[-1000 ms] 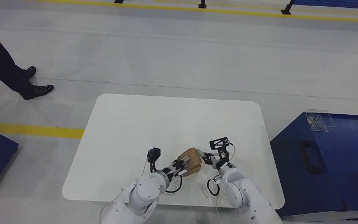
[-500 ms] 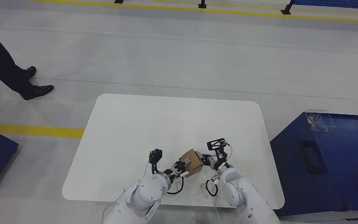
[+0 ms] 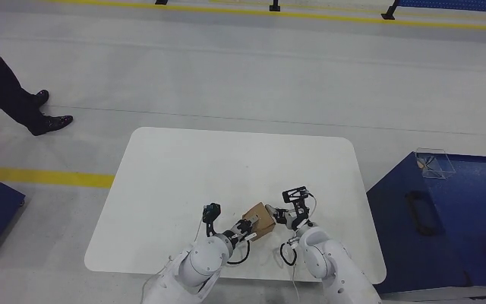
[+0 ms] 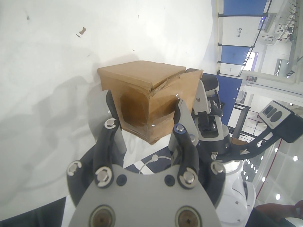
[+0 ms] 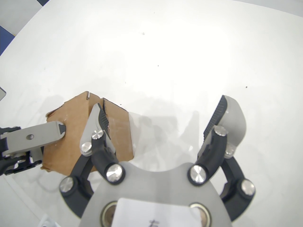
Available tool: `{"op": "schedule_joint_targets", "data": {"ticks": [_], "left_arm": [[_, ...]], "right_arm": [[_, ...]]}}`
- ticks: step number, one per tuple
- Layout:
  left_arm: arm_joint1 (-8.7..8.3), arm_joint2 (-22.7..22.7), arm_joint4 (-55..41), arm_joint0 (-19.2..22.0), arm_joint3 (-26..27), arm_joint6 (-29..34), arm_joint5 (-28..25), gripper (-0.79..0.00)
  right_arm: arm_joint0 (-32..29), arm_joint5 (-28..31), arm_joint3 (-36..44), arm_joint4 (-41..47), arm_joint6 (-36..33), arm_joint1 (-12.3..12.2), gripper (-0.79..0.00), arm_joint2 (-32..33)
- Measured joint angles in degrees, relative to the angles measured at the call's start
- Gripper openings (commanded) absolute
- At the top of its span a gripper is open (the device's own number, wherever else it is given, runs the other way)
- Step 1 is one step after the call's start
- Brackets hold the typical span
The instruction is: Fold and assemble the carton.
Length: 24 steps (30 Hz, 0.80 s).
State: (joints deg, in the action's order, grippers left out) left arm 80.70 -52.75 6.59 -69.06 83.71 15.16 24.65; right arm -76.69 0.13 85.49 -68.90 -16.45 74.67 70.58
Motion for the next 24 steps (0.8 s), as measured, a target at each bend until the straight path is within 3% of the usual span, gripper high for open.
{"op": "schedule_joint_targets", "data": {"ticks": [12, 14, 20, 24], "left_arm": [[0.29, 0.2, 1.0, 0.3, -0.7, 0.4, 0.9, -0.363], [0.31, 0.1, 1.0, 0.2, -0.4, 0.4, 0.8, -0.314], [0.26, -0.5, 1.4, -0.2, 0.4, 0.6, 0.9, -0.311], [0.19, -0.9, 1.8, -0.8, 1.2, 0.3, 0.4, -0.203]], "right_arm": [[-1.8, 2.7, 2.6, 2.1, 2.9, -0.2, 0.000, 1.3], [-2.3, 3.7, 3.0, 1.0, 1.9, -0.3, 0.000, 1.3], [-0.5, 2.1, 0.8, -0.4, -1.9, -0.1, 0.000, -0.1], [0.4, 1.8, -0.1, 0.4, -2.1, 0.1, 0.000, -0.3]]}}
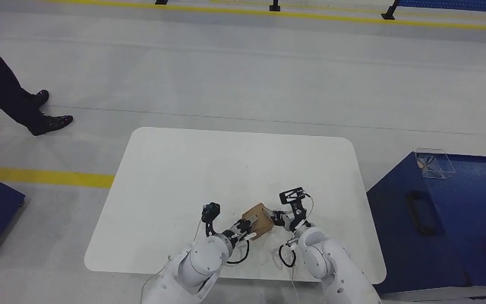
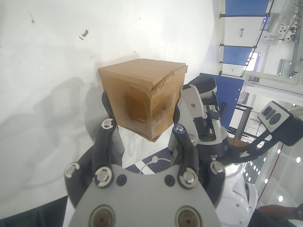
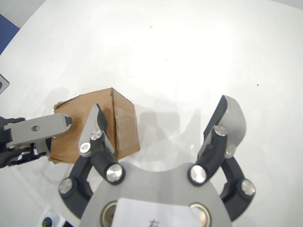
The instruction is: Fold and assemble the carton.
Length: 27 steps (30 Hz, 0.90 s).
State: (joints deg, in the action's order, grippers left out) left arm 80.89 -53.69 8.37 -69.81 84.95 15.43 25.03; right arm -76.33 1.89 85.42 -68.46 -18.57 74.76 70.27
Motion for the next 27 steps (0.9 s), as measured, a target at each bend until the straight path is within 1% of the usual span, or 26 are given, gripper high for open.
{"op": "schedule_joint_targets", "data": {"ticks": [1, 2, 3, 4, 6, 8, 9, 15, 17, 18, 19, 20, 22, 23, 26, 27], "left_arm": [[-0.03, -0.2, 0.2, -0.3, 0.3, -0.5, -0.3, -0.185], [-0.07, -0.4, 0.4, -0.7, 0.9, -1.1, -0.7, -0.135], [-0.12, -0.5, 0.9, -1.0, 1.5, -1.6, -1.1, -0.058], [-0.19, -0.6, 1.7, -1.4, 2.0, -2.3, -1.5, 0.000], [-0.41, -0.4, 5.1, -2.4, 3.5, -5.1, -2.9, 0.000], [-0.55, 0.0, 9.0, -3.5, 4.9, -8.9, -5.8, 0.000], [-0.57, 0.1, 9.5, -3.6, 5.1, -9.9, -6.4, 0.000], [-0.56, 0.0, 9.1, -3.6, 4.9, -8.6, -5.7, 0.000], [-0.71, -0.1, 10.8, -3.2, 5.1, -8.9, -6.9, 0.000], [-0.88, 0.3, 13.1, -3.2, 5.3, -10.2, -7.9, 0.000], [-1.12, 1.1, 16.5, -3.2, 5.5, -12.1, -9.0, 0.000], [-1.59, 2.3, 22.8, -3.0, 5.5, -14.3, -10.8, 0.000], [-2.58, 3.4, 34.9, -2.6, 5.2, -14.8, -14.8, 0.000], [-3.33, 3.5, 43.1, -2.7, 5.1, -14.8, -18.0, 0.000], [-5.16, 2.7, 60.0, -3.8, 4.3, -17.9, -27.1, 0.000], [-5.58, 2.2, 63.8, -4.1, 3.9, -18.2, -28.9, 0.000]], "right_arm": [[0.0, 0.0, 0.0, 0.0, 0.0, 0.0, 0.000, 0.0], [0.0, 0.0, 0.1, 0.1, 0.2, 0.0, 0.000, 0.1], [0.0, 0.0, 0.2, 0.1, 0.2, 0.0, 0.000, 0.2], [-0.1, 0.0, 0.4, 0.2, 0.3, 0.0, 0.000, 0.4], [-0.3, 0.0, 0.9, 0.5, 0.8, -0.1, 0.000, 1.0], [-0.7, 0.1, 1.5, 1.3, 1.5, -0.2, 0.000, 1.8], [-0.8, 0.1, 1.7, 1.6, 1.8, -0.2, 0.000, 2.2], [-1.0, -0.1, 2.0, 2.2, 1.7, -0.3, 0.000, 3.2], [-0.2, -0.6, 1.1, 1.6, 0.9, -0.3, 0.000, 3.0], [0.3, -0.5, 0.4, 1.5, 0.4, -0.3, 0.000, 2.9], [1.0, -0.2, -0.5, 1.5, -0.2, -0.2, 0.000, 2.9], [2.1, 0.3, -2.1, 1.8, -1.2, -0.2, 0.000, 2.9], [3.8, 1.3, -4.4, 2.6, -2.1, -0.2, 0.000, 3.0], [4.8, 2.2, -5.8, 3.2, -2.3, -0.2, 0.000, 3.0], [6.7, 5.9, -8.5, 4.6, -3.2, -0.2, 0.000, 2.7], [7.3, 7.0, -9.3, 4.7, -3.6, -0.2, 0.000, 2.5]]}}
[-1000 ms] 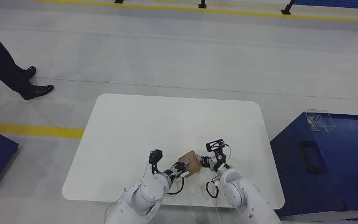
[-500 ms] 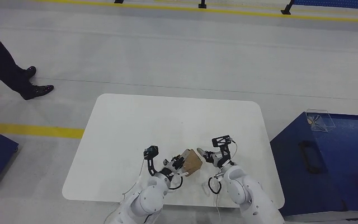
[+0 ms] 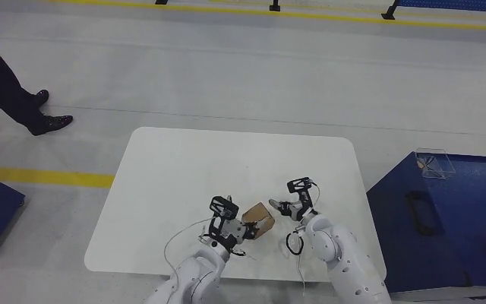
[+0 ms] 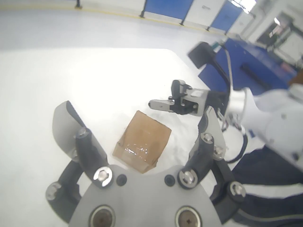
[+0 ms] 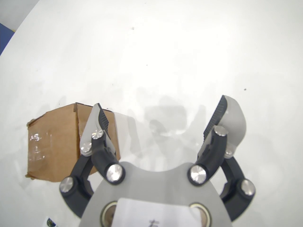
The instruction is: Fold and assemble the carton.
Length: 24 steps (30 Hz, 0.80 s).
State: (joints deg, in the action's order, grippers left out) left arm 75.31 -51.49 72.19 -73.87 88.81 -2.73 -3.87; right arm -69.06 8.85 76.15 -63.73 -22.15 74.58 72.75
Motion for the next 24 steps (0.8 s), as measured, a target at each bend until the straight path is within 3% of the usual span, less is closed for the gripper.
{"op": "schedule_joint_targets", "data": {"ticks": [5, 11, 19, 20, 21, 22, 23, 24], "left_arm": [[-0.83, -0.2, 12.0, -0.5, -1.8, 4.7, -2.7, 0.000], [-0.51, 1.4, 14.2, 0.1, -3.7, 9.7, -3.9, 0.000], [0.77, 2.9, 13.0, 2.3, -6.6, 7.0, -1.0, -0.018], [0.96, 3.2, 12.9, 2.8, -7.5, 6.6, -1.0, -0.092], [1.11, 3.4, 12.6, 3.2, -8.2, 6.5, -1.2, -0.326], [1.24, 3.5, 12.3, 3.6, -8.8, 6.4, -1.3, -0.449], [1.40, 3.6, 11.9, 4.0, -9.6, 6.3, -1.6, -0.523], [1.50, 3.6, 11.7, 4.3, -10.0, 6.2, -1.6, -0.702]], "right_arm": [[2.7, 2.8, -3.3, -2.2, 0.4, 0.3, 0.000, -2.8], [5.2, 1.6, -5.6, -2.9, 1.5, 1.3, 0.000, -6.7], [6.3, -0.2, -7.2, -2.9, 2.5, 1.9, 0.000, -8.5], [6.1, -0.6, -7.2, -2.8, 2.6, 1.9, 0.000, -8.2], [6.0, -0.8, -7.1, -2.6, 2.7, 1.9, 0.000, -8.0], [5.9, -1.0, -7.0, -2.5, 2.7, 1.8, 0.000, -7.8], [5.7, -1.1, -6.8, -2.5, 2.7, 1.8, 0.000, -7.6], [5.5, -1.2, -6.6, -2.5, 2.8, 1.7, 0.000, -7.4]]}}
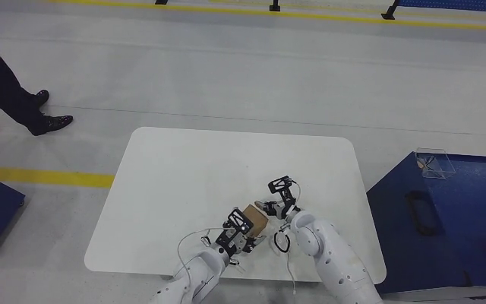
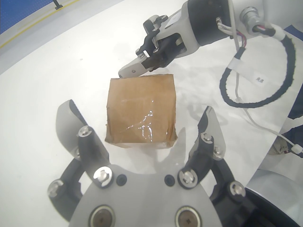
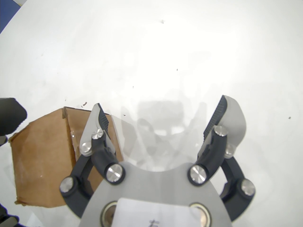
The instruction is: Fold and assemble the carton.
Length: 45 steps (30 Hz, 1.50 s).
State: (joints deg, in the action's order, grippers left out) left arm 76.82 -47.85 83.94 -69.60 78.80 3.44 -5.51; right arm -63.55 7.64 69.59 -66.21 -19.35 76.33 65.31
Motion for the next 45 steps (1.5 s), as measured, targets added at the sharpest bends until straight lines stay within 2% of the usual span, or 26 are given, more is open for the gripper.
{"op": "schedule_joint_targets", "data": {"ticks": [1, 10, 15, 19, 22, 26, 27, 28, 29, 32, 36, 39, 42, 43, 45], "left_arm": [[0.09, 0.0, -0.3, 0.2, -0.3, -0.2, -0.1, -0.785], [0.37, -0.7, -0.6, 0.4, -1.3, -0.3, -0.5, -0.785], [0.45, -2.7, -6.1, -1.6, 2.4, -1.2, -0.5, -0.785], [1.01, -5.8, -20.9, -4.8, 7.9, -0.2, 0.8, -0.785], [1.78, -8.3, -37.5, -6.2, 10.4, 5.3, 3.7, -0.785], [2.66, -11.2, -60.7, -4.2, 8.4, 17.3, 7.6, -0.785], [2.78, -11.5, -64.4, -3.5, 7.3, 19.4, 8.4, -0.723], [2.87, -11.8, -67.5, -2.8, 5.9, 21.4, 9.2, -0.440], [2.96, -11.9, -70.2, -1.6, 4.1, 23.4, 10.4, 0.000], [3.12, -11.4, -70.4, 0.3, 1.0, 23.9, 12.5, 0.000], [3.15, -11.5, -68.2, 0.8, 0.3, 21.3, 14.6, 0.000], [2.77, -12.6, -63.7, -0.1, 2.5, 16.7, 17.0, 0.000], [2.17, -13.0, -54.4, -2.3, 7.4, 8.0, 18.8, 0.000], [1.99, -12.4, -50.5, -3.3, 9.2, 5.0, 18.2, -0.302], [1.42, -10.0, -39.9, -5.5, 12.8, 0.4, 14.3, -0.767]], "right_arm": [[-0.2, -0.1, 0.2, 0.1, 0.1, 0.0, 0.000, 0.2], [-1.8, -3.1, 2.1, 2.5, 0.9, -0.5, 0.000, 3.8], [-4.3, -4.9, 6.3, 5.9, 3.6, -1.1, 0.000, 8.8], [-8.6, -5.0, 12.4, 10.6, 6.6, -1.6, 0.000, 13.5], [-12.2, -4.4, 17.3, 12.9, 7.7, -1.9, 0.000, 15.9], [-13.1, -4.3, 18.5, 13.0, 7.9, -2.0, 0.000, 16.3], [-13.0, -4.3, 18.4, 12.9, 7.9, -2.0, 0.000, 16.3], [-13.0, -4.3, 18.4, 12.9, 7.9, -2.0, 0.000, 16.3], [-13.0, -4.3, 18.4, 12.9, 7.8, -2.0, 0.000, 16.3], [-13.0, -4.3, 18.4, 12.9, 7.8, -2.0, 0.000, 16.3], [-13.0, -4.3, 18.4, 12.9, 7.8, -2.0, 0.000, 16.3], [-13.0, -4.3, 18.4, 12.9, 7.8, -2.0, 0.000, 16.3], [-13.0, -4.3, 18.4, 12.9, 7.8, -2.0, 0.000, 16.3], [-13.0, -4.3, 18.4, 12.9, 7.8, -2.0, 0.000, 16.3], [-13.0, -4.3, 18.4, 12.9, 7.8, -2.0, 0.000, 16.3]]}}
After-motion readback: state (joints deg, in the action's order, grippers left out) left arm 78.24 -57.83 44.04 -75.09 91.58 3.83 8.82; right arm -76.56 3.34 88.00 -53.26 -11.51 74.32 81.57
